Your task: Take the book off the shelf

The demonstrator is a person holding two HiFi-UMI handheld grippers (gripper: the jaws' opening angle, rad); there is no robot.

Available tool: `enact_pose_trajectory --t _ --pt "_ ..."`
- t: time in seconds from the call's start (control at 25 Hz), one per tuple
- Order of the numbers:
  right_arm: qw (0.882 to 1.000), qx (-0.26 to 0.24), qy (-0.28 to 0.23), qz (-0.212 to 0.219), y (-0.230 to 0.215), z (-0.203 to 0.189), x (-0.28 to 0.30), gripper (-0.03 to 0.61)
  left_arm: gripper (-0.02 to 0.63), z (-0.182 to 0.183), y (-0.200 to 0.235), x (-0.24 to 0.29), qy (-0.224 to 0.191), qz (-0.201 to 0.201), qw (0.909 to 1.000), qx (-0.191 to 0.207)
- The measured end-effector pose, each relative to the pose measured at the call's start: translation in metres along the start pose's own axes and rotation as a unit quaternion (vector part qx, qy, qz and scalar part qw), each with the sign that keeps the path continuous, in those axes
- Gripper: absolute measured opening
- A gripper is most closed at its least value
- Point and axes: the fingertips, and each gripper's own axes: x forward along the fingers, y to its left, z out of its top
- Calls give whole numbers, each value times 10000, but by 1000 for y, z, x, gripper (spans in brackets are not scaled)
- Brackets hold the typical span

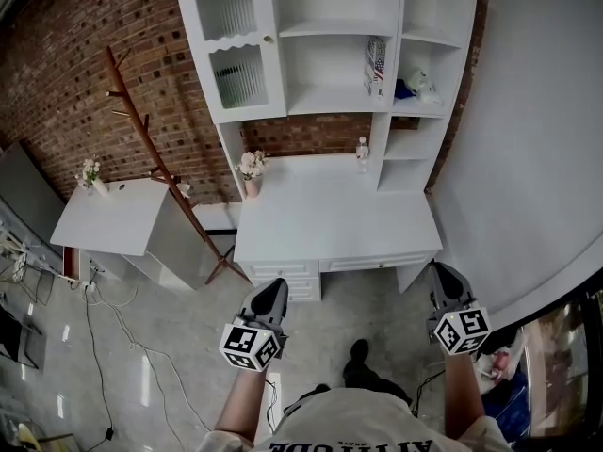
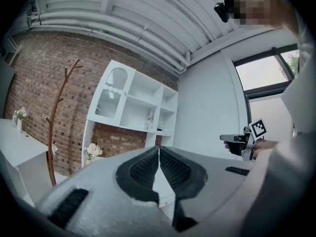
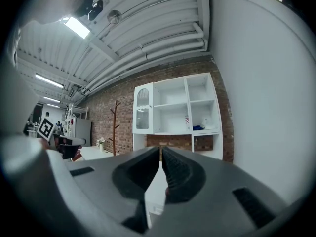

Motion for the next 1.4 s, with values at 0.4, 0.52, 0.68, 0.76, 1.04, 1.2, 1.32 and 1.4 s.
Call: enact_pose_trajectory --t 0.4,0.52,0.68,0.76,1.04,1.2,1.32,1.4 --pt "9999 47 3 132 -48 -3 69 35 29 2 11 71 -39 39 9999 96" --pt "9999 64 3 149 -66 0 91 35 29 4 15 97 -6 53 9999 100" --pt "9997 98 91 200 -87 2 120 35 29 6 21 130 52 99 9999 62" --pt "9996 112 124 246 -98 0 135 35 29 5 21 148 84 109 9999 75" --pt "9990 129 176 391 -139 -2 183 35 29 0 25 206 185 192 9996 102" --pt "9984 168 202 495 -161 -6 203 35 29 -1 22 236 213 235 9994 136" --pt "9979 187 227 577 -176 -8 216 35 29 1 17 257 216 238 9994 154" --pt "9976 201 244 624 -183 -10 224 35 29 2 15 269 226 226 9994 161"
